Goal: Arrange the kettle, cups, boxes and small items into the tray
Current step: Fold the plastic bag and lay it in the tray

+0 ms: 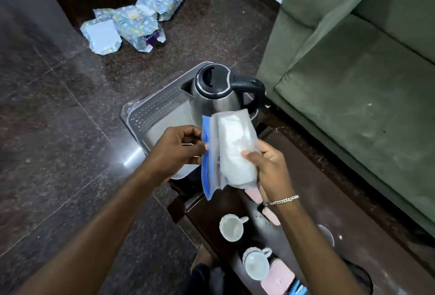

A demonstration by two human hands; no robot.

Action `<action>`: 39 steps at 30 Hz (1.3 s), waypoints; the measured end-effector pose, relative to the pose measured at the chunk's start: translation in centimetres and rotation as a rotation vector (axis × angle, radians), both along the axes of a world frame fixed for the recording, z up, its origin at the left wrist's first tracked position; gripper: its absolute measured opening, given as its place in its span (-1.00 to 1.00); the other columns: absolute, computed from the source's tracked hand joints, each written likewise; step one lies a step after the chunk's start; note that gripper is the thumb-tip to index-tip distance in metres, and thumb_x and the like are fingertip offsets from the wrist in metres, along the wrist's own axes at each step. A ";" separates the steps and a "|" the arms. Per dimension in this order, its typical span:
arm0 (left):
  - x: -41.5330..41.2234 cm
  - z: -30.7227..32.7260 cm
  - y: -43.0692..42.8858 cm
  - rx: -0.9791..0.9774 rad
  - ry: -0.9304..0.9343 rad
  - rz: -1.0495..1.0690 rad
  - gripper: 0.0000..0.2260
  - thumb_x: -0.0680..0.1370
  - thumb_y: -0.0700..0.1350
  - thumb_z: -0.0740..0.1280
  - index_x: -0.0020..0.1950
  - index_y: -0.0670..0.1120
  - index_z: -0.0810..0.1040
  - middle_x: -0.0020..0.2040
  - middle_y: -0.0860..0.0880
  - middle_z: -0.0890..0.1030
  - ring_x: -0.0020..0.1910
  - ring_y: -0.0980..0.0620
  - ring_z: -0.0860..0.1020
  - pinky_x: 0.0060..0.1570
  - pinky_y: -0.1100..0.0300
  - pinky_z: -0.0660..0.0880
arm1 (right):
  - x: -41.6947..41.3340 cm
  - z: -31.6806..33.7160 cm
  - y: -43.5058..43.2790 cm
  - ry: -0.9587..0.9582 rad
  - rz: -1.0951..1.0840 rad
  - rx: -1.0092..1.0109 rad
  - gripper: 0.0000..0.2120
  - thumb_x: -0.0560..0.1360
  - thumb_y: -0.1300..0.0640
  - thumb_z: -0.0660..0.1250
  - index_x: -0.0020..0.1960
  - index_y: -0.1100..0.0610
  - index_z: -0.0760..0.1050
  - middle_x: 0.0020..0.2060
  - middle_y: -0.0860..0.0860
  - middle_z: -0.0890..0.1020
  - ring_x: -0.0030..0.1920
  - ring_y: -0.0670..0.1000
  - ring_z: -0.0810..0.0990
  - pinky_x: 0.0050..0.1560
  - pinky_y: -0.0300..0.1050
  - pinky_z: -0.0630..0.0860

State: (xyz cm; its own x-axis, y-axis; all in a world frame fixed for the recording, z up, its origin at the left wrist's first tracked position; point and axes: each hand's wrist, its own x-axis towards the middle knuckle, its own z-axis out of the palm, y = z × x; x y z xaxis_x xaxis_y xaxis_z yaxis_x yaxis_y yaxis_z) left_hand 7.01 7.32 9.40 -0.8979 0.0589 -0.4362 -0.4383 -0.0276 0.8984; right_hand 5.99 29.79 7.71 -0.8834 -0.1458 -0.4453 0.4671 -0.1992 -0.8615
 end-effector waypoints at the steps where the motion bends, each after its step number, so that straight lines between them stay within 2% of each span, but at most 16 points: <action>1: -0.2 0.1 0.9 -0.009 0.007 0.002 -0.89 0.52 -0.26 0.48 -0.14 -0.07 0.66 -0.17 -0.08 0.70 -0.21 0.04 0.66 -0.16 0.09 0.66 | 0.1 0.0 1.6 -0.006 -0.042 0.010 -0.71 0.48 0.43 0.31 0.03 0.13 0.68 -0.06 0.16 0.73 -0.09 0.13 0.69 -0.07 0.10 0.62; 3: -0.7 0.6 3.0 -0.021 0.012 0.013 -0.92 0.57 -0.34 0.44 -0.08 -0.19 0.62 -0.19 -0.10 0.69 -0.25 0.03 0.66 -0.20 0.11 0.66 | 0.4 0.1 4.9 0.008 -0.118 0.110 -0.71 0.47 0.43 0.31 0.04 0.12 0.66 -0.06 0.11 0.73 -0.07 0.11 0.68 -0.02 0.09 0.57; 6: -1.1 1.7 6.6 -0.057 0.066 -0.005 -0.92 0.59 -0.35 0.41 -0.10 -0.23 0.63 -0.23 -0.08 0.71 -0.28 0.07 0.65 -0.31 0.23 0.60 | 1.3 0.6 9.3 0.133 -0.167 0.593 -0.61 0.50 0.30 0.38 0.29 0.03 0.50 0.12 0.03 0.61 0.13 0.12 0.60 0.18 0.10 0.53; 8: -1.2 2.5 9.3 -0.062 0.098 -0.043 -0.95 0.54 -0.32 0.45 -0.09 -0.28 0.61 -0.20 -0.15 0.69 -0.28 0.03 0.62 -0.33 0.26 0.56 | 2.6 1.8 10.9 0.293 -0.234 0.782 -0.52 0.49 0.13 0.45 0.37 -0.01 0.43 0.17 0.01 0.53 0.16 0.05 0.54 0.21 -0.06 0.49; 10: -1.2 3.1 12.4 -0.080 0.127 -0.090 -0.86 0.46 -0.21 0.45 -0.07 -0.28 0.61 -0.23 -0.14 0.66 -0.28 0.03 0.58 -0.31 0.19 0.57 | 4.1 3.6 11.6 0.395 -0.219 0.699 -0.57 0.45 -0.06 0.47 0.29 -0.09 0.48 0.06 -0.04 0.60 0.03 -0.04 0.61 0.05 -0.23 0.51; 13: -1.0 3.9 16.7 -0.117 0.166 -0.147 -0.89 0.41 -0.15 0.44 -0.13 -0.16 0.63 -0.31 -0.02 0.62 -0.36 0.10 0.52 -0.24 0.06 0.54 | 5.8 5.5 12.1 0.389 -0.102 0.587 -0.52 0.35 -0.21 0.52 0.22 -0.13 0.52 -0.09 -0.06 0.65 -0.14 -0.01 0.66 -0.11 -0.20 0.59; 17: -0.3 4.4 20.8 -0.180 0.206 -0.226 -0.95 0.42 -0.16 0.45 -0.16 -0.08 0.62 -0.30 -0.05 0.65 -0.33 0.02 0.54 -0.23 -0.15 0.60 | 7.2 6.5 14.2 0.430 -0.074 0.692 -0.59 0.44 0.04 0.51 0.23 -0.13 0.47 -0.13 -0.07 0.66 -0.16 -0.02 0.65 -0.10 -0.13 0.61; 20: 0.4 4.8 22.7 -0.282 0.318 -0.238 -0.87 0.41 -0.18 0.45 -0.11 -0.06 0.55 -0.27 0.02 0.63 -0.31 0.08 0.55 -0.24 0.04 0.64 | 7.9 7.1 16.6 0.458 -0.152 0.776 -0.70 0.45 0.21 0.44 0.07 -0.06 0.44 -0.15 -0.11 0.62 -0.21 -0.05 0.61 -0.17 -0.28 0.52; 22: 0.7 5.2 23.7 -0.426 0.459 -0.248 -0.79 0.42 -0.25 0.44 -0.11 -0.02 0.46 -0.22 0.03 0.57 -0.37 0.15 0.48 -0.29 0.21 0.53 | 8.5 7.4 18.4 0.517 -0.168 0.850 -0.69 0.42 0.39 0.38 -0.06 0.00 0.45 -0.16 -0.10 0.58 -0.23 -0.06 0.55 -0.18 -0.32 0.44; 24: 0.9 5.5 24.6 -0.527 0.578 -0.300 -0.76 0.43 -0.36 0.39 -0.14 -0.03 0.47 -0.16 0.04 0.53 -0.39 0.13 0.47 -0.30 0.20 0.47 | 9.2 7.6 20.0 0.552 -0.164 0.904 -0.71 0.41 0.47 0.34 -0.15 0.08 0.53 -0.18 -0.04 0.54 -0.23 -0.05 0.52 -0.18 -0.29 0.43; 26: 1.2 5.6 25.6 -0.593 0.655 -0.352 -0.74 0.43 -0.45 0.35 -0.14 -0.08 0.60 0.02 0.02 0.58 -0.29 0.19 0.53 -0.20 0.24 0.48 | 9.8 7.8 21.6 0.537 -0.163 0.960 -0.75 0.40 0.48 0.35 -0.18 0.15 0.62 -0.18 0.02 0.53 -0.20 -0.05 0.53 -0.17 -0.19 0.48; 28: 1.5 5.6 26.6 -0.636 0.690 -0.370 -0.70 0.43 -0.48 0.33 -0.06 -0.13 0.71 0.22 -0.02 0.62 -0.06 0.33 0.58 -0.01 0.34 0.48 | 10.4 7.9 22.9 0.499 -0.149 1.044 -0.79 0.42 0.44 0.37 -0.13 0.18 0.68 -0.18 0.03 0.52 -0.19 0.01 0.54 -0.14 -0.04 0.52; 31: 2.2 5.8 28.7 -0.639 0.743 -0.403 -0.64 0.46 -0.46 0.33 0.13 -0.17 0.74 0.33 -0.01 0.64 0.24 0.08 0.64 0.24 0.12 0.56 | 11.1 8.4 24.3 0.434 -0.101 1.211 -0.83 0.45 0.32 0.38 -0.03 0.16 0.69 -0.18 0.06 0.49 -0.22 0.10 0.55 -0.21 0.05 0.56; 35: 4.0 6.8 31.7 -0.649 0.817 -0.509 -0.65 0.51 -0.39 0.35 0.26 -0.18 0.68 0.35 0.00 0.64 0.23 0.05 0.65 0.19 0.03 0.61 | 12.0 9.8 25.0 0.083 0.058 1.520 -0.72 0.52 -0.05 0.22 0.17 -0.03 0.53 -0.10 0.13 0.63 -0.11 0.29 0.64 -0.18 0.06 0.57; 37: 5.1 7.3 33.2 -0.674 0.852 -0.571 -0.64 0.52 -0.35 0.35 0.29 -0.18 0.66 0.37 -0.03 0.62 0.23 0.02 0.66 0.14 0.04 0.62 | 12.1 10.0 25.3 -0.013 0.031 1.460 -0.71 0.52 -0.10 0.20 0.16 0.00 0.49 -0.06 0.19 0.65 -0.03 0.32 0.61 -0.11 0.07 0.55; 39: 6.3 8.0 34.4 -0.678 0.877 -0.630 -0.61 0.51 -0.30 0.30 0.33 -0.19 0.64 0.39 -0.05 0.61 0.24 0.00 0.65 0.15 0.13 0.58 | 12.0 10.3 25.5 -0.058 -0.014 1.341 -0.73 0.52 -0.05 0.24 0.11 0.09 0.50 -0.06 0.23 0.63 0.01 0.34 0.59 -0.07 0.07 0.56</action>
